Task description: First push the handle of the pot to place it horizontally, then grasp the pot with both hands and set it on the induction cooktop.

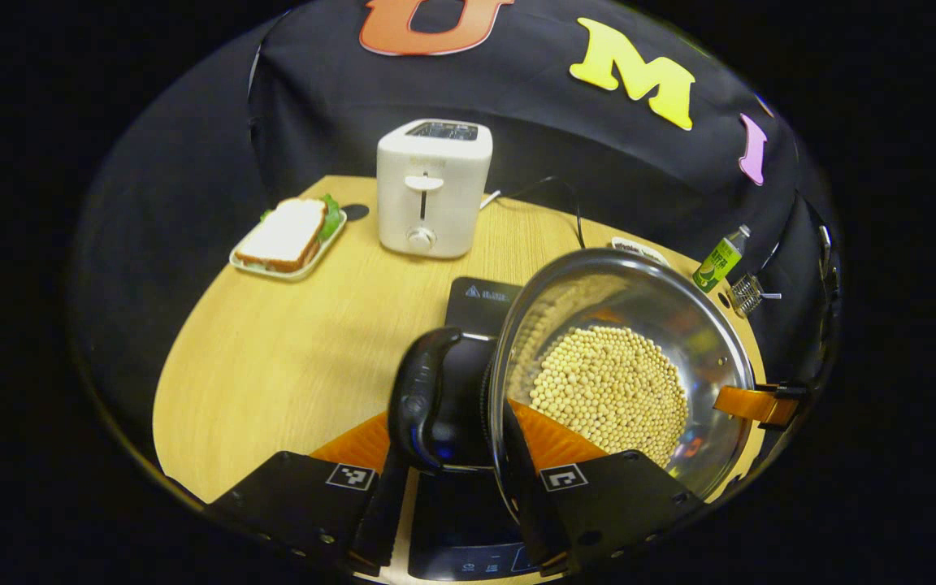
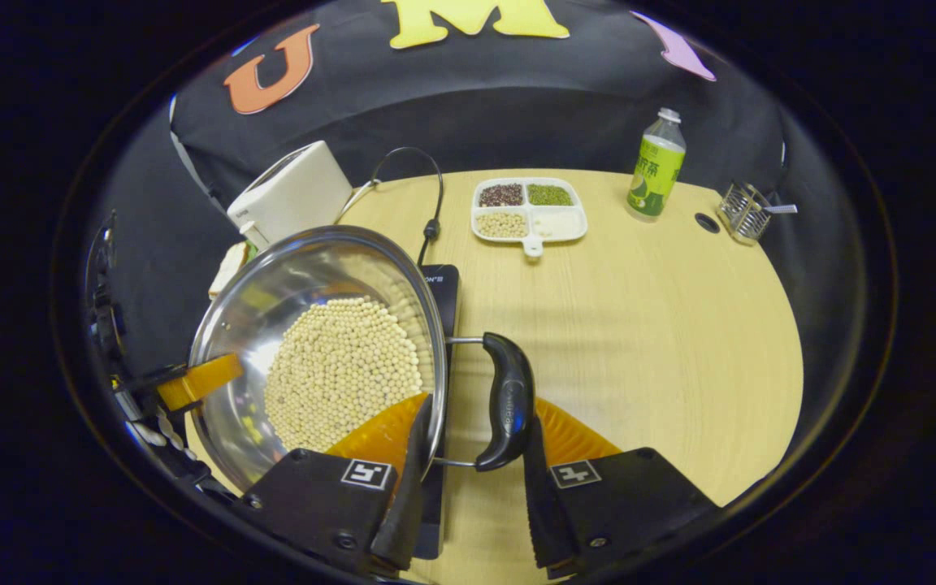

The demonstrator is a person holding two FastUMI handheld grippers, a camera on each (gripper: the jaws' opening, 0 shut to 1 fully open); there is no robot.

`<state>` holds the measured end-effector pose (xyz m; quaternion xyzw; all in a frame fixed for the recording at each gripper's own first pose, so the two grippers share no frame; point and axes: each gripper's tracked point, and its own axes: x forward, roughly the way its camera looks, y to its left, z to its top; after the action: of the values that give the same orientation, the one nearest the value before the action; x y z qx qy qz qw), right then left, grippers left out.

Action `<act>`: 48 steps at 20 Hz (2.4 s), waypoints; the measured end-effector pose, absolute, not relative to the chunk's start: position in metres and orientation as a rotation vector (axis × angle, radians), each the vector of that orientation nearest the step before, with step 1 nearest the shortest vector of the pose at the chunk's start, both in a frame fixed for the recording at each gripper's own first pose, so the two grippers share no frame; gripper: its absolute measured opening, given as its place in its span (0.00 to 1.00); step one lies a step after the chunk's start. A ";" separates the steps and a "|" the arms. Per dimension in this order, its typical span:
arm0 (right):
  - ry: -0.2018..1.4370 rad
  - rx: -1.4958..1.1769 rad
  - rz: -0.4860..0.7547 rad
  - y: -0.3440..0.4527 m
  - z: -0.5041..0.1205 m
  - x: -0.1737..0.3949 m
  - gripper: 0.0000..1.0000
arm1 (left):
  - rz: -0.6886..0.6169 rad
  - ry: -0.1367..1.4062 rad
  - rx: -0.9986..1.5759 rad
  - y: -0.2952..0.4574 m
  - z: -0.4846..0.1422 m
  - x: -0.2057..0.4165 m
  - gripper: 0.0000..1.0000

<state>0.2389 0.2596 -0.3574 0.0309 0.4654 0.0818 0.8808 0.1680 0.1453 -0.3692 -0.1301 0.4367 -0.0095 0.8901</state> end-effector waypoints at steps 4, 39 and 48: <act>0.937 0.089 0.162 0.259 -0.356 0.240 0.58 | -0.015 0.852 -0.251 0.145 -0.365 0.175 0.43; 0.164 -0.049 0.192 0.065 -0.049 0.125 1.00 | 0.109 0.144 -0.017 0.030 -0.041 0.067 0.95; 0.079 0.019 0.142 -0.028 -0.018 0.085 1.00 | 0.051 0.029 -0.008 -0.068 0.004 0.025 0.94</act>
<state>0.0845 -0.0278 -0.0183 0.0093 0.0396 0.0708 0.9967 0.0253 -0.0676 0.0040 -0.0039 0.0143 0.0257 0.9996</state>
